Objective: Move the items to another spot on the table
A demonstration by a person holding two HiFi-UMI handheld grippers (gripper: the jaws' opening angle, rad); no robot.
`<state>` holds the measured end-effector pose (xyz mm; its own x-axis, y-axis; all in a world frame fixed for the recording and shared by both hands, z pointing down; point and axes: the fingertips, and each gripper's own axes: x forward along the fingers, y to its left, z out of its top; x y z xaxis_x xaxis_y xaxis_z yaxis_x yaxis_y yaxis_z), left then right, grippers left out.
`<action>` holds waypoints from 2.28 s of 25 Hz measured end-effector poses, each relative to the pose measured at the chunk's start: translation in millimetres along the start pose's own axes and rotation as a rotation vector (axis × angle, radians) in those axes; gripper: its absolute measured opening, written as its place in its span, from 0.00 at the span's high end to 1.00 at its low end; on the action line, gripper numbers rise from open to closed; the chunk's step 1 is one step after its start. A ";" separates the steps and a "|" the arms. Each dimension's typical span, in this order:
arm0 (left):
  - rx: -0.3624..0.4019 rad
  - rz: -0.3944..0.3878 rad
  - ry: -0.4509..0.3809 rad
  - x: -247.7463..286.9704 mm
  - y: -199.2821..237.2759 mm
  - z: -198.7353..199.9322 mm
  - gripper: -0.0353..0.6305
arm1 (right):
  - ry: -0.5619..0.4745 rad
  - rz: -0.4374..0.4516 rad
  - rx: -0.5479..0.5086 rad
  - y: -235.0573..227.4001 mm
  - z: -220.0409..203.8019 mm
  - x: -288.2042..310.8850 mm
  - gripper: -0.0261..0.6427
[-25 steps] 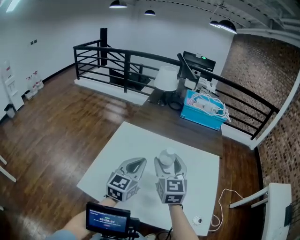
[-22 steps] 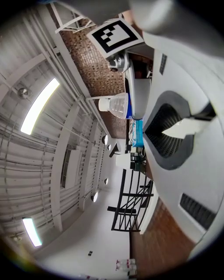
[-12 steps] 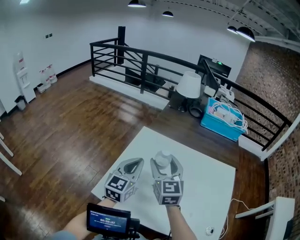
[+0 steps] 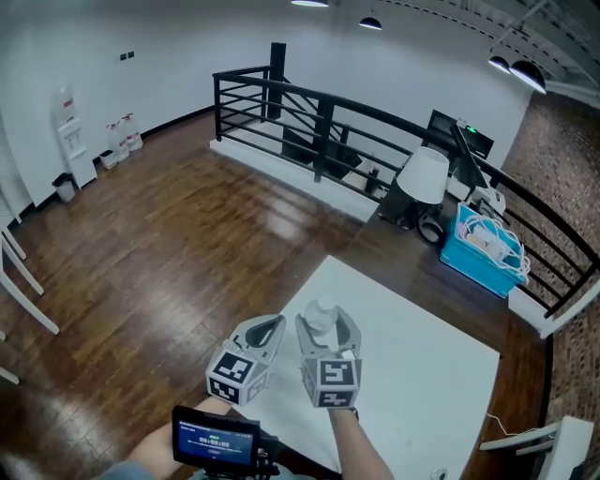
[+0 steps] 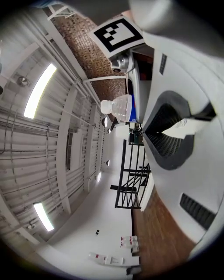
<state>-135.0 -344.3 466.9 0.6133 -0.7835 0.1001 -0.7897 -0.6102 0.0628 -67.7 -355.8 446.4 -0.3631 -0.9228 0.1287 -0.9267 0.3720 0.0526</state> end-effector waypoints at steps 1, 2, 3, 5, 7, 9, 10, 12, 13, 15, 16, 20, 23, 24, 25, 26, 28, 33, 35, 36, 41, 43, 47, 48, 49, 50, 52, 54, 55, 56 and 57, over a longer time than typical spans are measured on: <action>-0.002 0.010 0.004 -3.4 7.3 -2.9 0.93 | -0.005 0.009 -0.004 5.7 -3.3 7.0 0.53; -0.004 0.020 0.007 -6.9 14.0 -5.7 0.93 | -0.010 0.018 -0.006 11.3 -6.5 13.0 0.53; -0.005 0.029 0.010 -10.3 20.2 -8.5 0.93 | -0.012 0.025 -0.006 17.3 -9.2 18.0 0.53; -0.008 0.043 0.018 -16.3 30.6 -13.9 0.93 | -0.013 0.041 -0.005 29.2 -14.0 26.5 0.53; -0.008 0.051 0.028 -20.8 38.4 -19.0 0.93 | -0.009 0.056 -0.008 39.7 -20.0 34.8 0.53; -0.007 0.057 0.039 -24.7 44.6 -23.8 0.93 | 0.000 0.060 -0.017 47.6 -28.7 41.7 0.53; -0.007 0.059 0.045 -26.8 47.1 -26.5 0.93 | 0.004 0.058 -0.022 51.0 -34.2 44.3 0.53; -0.008 0.060 0.055 -31.7 50.8 -32.8 0.93 | 0.005 0.056 -0.030 58.8 -44.9 48.3 0.53; -0.008 0.060 0.062 -33.9 51.7 -36.5 0.93 | 0.005 0.057 -0.029 62.3 -49.7 49.6 0.53; -0.008 0.059 0.075 -36.0 52.6 -44.0 0.93 | 0.008 0.063 -0.021 67.1 -58.0 51.7 0.53; -0.008 0.059 0.081 -36.1 53.1 -47.3 0.93 | 0.010 0.066 -0.014 68.4 -61.9 52.9 0.53; -0.010 0.060 0.100 -36.1 54.3 -55.3 0.93 | 0.020 0.068 0.000 71.8 -74.3 53.9 0.53; -0.016 0.058 0.109 -36.8 54.0 -58.8 0.93 | 0.023 0.066 0.000 74.3 -82.5 52.3 0.53; -0.016 0.056 0.111 -36.8 53.5 -59.1 0.93 | 0.022 0.062 0.001 74.2 -84.3 51.7 0.53; -0.014 0.053 0.112 -36.6 52.7 -59.2 0.93 | 0.018 0.059 0.001 74.0 -85.2 51.1 0.52; -0.012 0.051 0.113 -36.3 51.9 -59.5 0.93 | 0.014 0.059 -0.003 74.1 -85.5 50.9 0.52; -0.011 0.053 0.115 -36.0 51.4 -60.7 0.93 | 0.004 0.068 -0.019 75.7 -85.0 50.7 0.52; -0.016 0.061 0.120 -36.7 51.7 -63.2 0.93 | -0.004 0.065 -0.067 79.9 -85.3 46.8 0.48; -0.020 0.060 0.120 -36.0 49.6 -63.3 0.93 | 0.004 0.053 -0.058 77.0 -87.4 44.5 0.47; -0.020 0.061 0.119 -36.1 49.0 -62.8 0.93 | 0.006 0.050 -0.048 75.6 -88.3 43.4 0.47; -0.023 0.068 0.114 -39.4 48.1 -60.6 0.93 | 0.012 0.044 -0.043 71.1 -91.9 42.0 0.47; -0.022 0.069 0.115 -40.3 45.5 -60.8 0.93 | 0.020 0.045 -0.043 68.7 -93.5 40.9 0.47; -0.027 0.073 0.121 -43.1 43.4 -63.6 0.93 | 0.031 0.056 -0.041 68.3 -95.6 40.8 0.47; -0.027 0.074 0.121 -44.1 42.6 -63.6 0.93 | 0.033 0.059 -0.040 68.6 -95.5 40.3 0.47; -0.026 0.074 0.122 -45.1 41.7 -63.1 0.93 | 0.035 0.062 -0.039 69.1 -95.3 39.6 0.47; -0.025 0.074 0.122 -45.9 40.6 -62.6 0.93 | 0.035 0.065 -0.038 69.6 -95.2 38.7 0.47; -0.025 0.073 0.122 -46.7 37.4 -62.1 0.93 | 0.039 0.072 -0.033 69.6 -97.1 36.6 0.47; -0.023 0.075 0.120 -46.3 35.6 -62.1 0.93 | 0.046 0.077 -0.022 68.1 -100.8 34.8 0.47; -0.022 0.078 0.118 -46.1 35.6 -62.1 0.93 | 0.051 0.079 -0.015 67.4 -103.1 33.9 0.47; -0.020 0.080 0.116 -46.1 35.4 -61.8 0.93 | 0.056 0.080 -0.010 67.0 -105.3 32.8 0.47; -0.019 0.080 0.115 -46.2 34.6 -61.5 0.93 | 0.060 0.079 -0.008 66.8 -107.1 31.2 0.47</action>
<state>-191.4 -322.0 525.5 0.5440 -0.8100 0.2190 -0.8367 -0.5433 0.0690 -130.6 -349.0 559.9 -0.4288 -0.8828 0.1918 -0.8944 0.4448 0.0477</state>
